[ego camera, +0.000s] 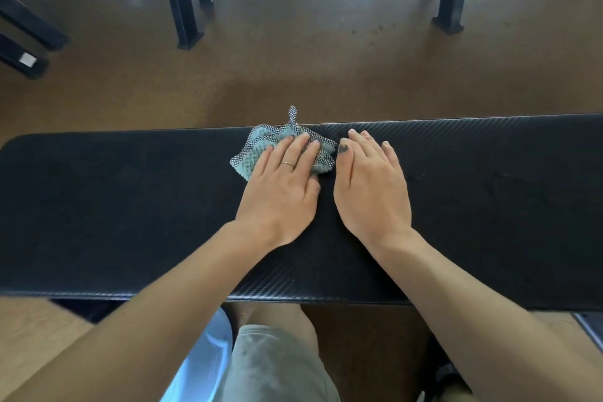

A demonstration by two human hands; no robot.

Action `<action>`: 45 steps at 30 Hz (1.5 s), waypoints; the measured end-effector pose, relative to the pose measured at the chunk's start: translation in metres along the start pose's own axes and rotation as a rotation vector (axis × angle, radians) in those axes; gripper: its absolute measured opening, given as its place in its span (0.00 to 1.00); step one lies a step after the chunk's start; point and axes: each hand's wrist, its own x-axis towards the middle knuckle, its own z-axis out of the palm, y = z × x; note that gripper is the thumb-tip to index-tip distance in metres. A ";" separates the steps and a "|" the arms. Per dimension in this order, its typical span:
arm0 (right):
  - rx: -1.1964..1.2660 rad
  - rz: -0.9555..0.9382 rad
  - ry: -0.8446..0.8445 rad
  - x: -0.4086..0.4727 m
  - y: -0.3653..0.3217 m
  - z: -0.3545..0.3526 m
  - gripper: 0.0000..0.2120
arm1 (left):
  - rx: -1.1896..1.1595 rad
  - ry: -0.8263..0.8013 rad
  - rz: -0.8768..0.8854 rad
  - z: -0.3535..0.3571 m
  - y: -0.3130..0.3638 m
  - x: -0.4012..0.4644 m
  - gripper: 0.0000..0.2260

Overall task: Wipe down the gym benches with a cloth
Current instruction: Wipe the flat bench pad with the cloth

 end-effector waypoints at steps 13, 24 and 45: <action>0.089 0.033 -0.022 0.006 0.008 -0.012 0.34 | -0.014 0.015 -0.121 -0.010 0.013 0.089 0.16; -0.158 0.096 -0.124 -0.029 0.043 -0.030 0.28 | -0.099 -0.164 -0.150 -0.032 0.025 0.112 0.18; 0.048 0.149 0.075 -0.024 0.044 -0.031 0.27 | -0.036 0.047 0.204 -0.011 -0.015 0.034 0.22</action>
